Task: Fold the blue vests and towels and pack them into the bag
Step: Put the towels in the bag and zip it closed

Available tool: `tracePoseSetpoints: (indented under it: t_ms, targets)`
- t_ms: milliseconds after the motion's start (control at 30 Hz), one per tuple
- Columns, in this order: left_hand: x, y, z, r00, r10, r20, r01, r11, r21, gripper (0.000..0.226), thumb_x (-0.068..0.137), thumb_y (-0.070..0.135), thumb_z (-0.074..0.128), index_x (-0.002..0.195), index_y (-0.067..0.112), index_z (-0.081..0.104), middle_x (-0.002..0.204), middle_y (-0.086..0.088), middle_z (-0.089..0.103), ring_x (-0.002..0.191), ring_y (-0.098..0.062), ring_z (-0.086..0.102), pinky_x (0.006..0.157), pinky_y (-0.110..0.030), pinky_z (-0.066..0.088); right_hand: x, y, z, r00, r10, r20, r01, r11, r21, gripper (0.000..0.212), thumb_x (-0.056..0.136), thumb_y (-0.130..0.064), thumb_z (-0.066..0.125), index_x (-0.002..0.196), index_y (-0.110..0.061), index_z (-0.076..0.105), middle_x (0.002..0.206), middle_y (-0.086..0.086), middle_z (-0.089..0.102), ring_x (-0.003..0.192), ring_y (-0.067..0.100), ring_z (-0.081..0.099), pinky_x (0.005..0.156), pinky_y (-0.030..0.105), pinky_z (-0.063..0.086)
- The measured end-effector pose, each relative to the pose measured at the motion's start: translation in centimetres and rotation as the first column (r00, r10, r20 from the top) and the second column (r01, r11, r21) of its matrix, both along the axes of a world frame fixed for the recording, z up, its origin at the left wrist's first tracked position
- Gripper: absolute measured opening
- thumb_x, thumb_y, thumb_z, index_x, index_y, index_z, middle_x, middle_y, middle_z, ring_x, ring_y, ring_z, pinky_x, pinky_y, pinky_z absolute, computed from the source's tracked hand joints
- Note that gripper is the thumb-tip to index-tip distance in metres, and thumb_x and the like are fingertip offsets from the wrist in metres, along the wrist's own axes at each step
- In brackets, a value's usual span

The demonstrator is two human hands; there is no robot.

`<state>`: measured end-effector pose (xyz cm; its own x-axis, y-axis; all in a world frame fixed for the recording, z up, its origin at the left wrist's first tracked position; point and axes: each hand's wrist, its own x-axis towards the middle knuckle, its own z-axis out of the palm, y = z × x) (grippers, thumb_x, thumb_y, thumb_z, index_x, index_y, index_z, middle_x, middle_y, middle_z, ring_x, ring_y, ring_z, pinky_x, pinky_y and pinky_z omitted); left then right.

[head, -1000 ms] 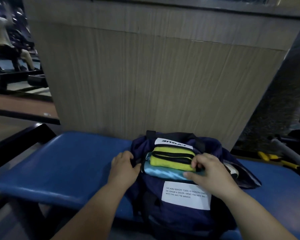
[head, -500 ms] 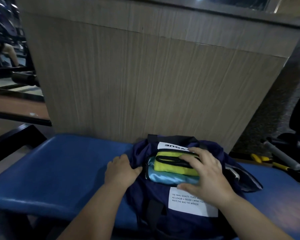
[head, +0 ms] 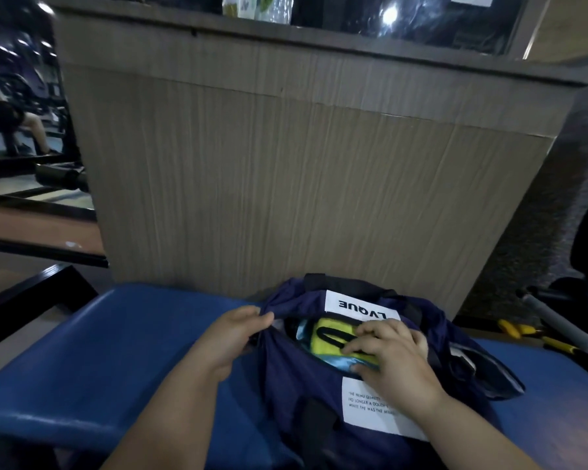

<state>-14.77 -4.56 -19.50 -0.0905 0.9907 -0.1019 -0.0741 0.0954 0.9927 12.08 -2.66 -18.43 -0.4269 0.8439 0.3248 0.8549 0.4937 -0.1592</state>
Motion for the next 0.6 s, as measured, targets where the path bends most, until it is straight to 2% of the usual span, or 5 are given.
tracePoseSetpoints:
  t_ms: [133,233,300,467,600]
  targets:
    - [0.6,-0.1,1.1,0.987,0.015,0.159,-0.015,1.0,0.0,0.02,0.092,0.032,0.062,0.092,0.012,0.065,0.093,-0.003,0.071,0.089,-0.017,0.062,0.081,-0.03,0.044,0.1,0.3,1.4,1.0,-0.01,0.0,0.009,0.979,-0.205,0.017,0.086,-0.066,0.051,0.073,-0.057,0.058,0.117,-0.037,0.038,0.122,-0.004,0.021,0.096,0.026,0.001]
    - [1.1,0.1,1.4,0.98,0.03,0.197,-0.031,0.999,0.003,0.022,0.092,0.034,0.061,0.088,0.013,0.064,0.096,-0.006,0.071,0.094,-0.022,0.061,0.086,-0.036,0.041,0.9,0.1,2.0,0.996,0.086,0.032,-0.077,0.971,-0.225,0.078,0.059,-0.097,0.015,0.074,-0.042,0.067,0.12,-0.037,0.037,0.119,-0.008,0.018,0.098,0.029,0.005]
    - [1.4,0.1,1.7,0.984,0.029,0.178,-0.033,0.999,0.022,0.024,0.091,0.037,0.064,0.089,0.013,0.064,0.095,-0.006,0.071,0.093,-0.021,0.061,0.085,-0.036,0.042,1.4,-0.4,2.2,0.991,0.133,-0.031,-0.136,0.968,-0.21,0.097,0.05,-0.102,0.01,0.078,-0.031,0.07,0.109,-0.035,0.044,0.114,-0.014,0.024,0.095,0.026,0.008]
    - [1.1,-0.1,1.7,0.994,0.061,-0.094,-0.057,0.997,0.047,0.041,0.082,0.053,0.067,0.089,0.012,0.064,0.088,-0.003,0.072,0.087,-0.019,0.064,0.075,-0.03,0.046,1.8,-1.2,3.2,0.979,0.066,-0.195,-0.068,0.998,-0.003,0.037,0.074,-0.072,0.061,0.057,-0.04,0.051,0.068,-0.019,0.056,0.08,-0.004,0.051,0.091,0.029,0.033]
    - [0.3,-0.1,1.3,0.999,0.03,-0.014,-0.03,0.998,-0.047,0.044,0.095,0.048,0.054,0.111,0.008,0.062,0.1,-0.007,0.068,0.093,-0.02,0.061,0.075,-0.031,0.05,-0.9,-1.6,4.2,0.984,0.076,-0.163,-0.088,0.994,-0.065,0.021,0.079,-0.043,0.074,0.098,-0.042,0.065,0.085,-0.021,0.06,0.093,-0.004,0.051,0.097,0.028,0.036]
